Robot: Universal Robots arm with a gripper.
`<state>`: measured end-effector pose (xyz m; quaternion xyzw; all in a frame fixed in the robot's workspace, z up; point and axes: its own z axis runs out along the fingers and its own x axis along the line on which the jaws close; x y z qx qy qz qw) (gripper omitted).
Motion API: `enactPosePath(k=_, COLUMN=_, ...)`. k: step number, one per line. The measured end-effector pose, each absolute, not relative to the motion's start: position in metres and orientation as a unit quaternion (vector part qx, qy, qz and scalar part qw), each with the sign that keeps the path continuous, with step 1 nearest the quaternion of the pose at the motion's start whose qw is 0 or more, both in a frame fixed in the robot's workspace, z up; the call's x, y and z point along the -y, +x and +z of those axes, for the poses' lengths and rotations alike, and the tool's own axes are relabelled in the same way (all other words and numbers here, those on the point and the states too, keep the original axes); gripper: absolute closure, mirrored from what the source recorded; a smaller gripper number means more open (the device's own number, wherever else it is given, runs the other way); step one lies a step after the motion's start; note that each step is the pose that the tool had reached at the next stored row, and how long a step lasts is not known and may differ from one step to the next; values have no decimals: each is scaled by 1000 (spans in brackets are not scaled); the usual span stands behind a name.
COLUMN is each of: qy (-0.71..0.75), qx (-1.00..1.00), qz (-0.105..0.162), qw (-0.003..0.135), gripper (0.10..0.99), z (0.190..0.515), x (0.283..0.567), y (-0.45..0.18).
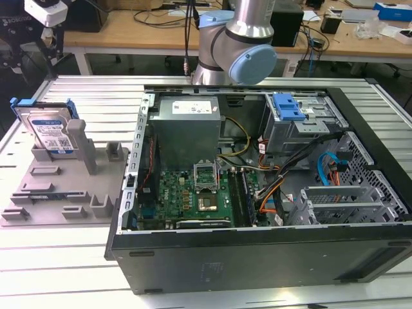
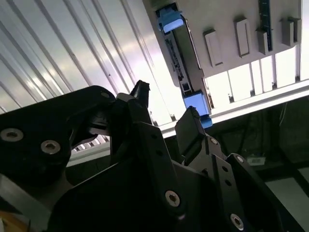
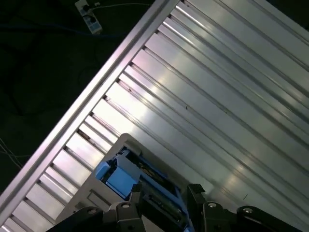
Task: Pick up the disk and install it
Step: 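Pick up the disk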
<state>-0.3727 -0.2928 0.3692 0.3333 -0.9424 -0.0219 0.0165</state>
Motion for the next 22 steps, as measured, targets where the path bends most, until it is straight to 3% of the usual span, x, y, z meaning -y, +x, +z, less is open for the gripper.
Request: enactPosePath(k=22, qy=562, qx=827, qz=-10, qw=24, gripper=588, z=368, x=293, y=-373)
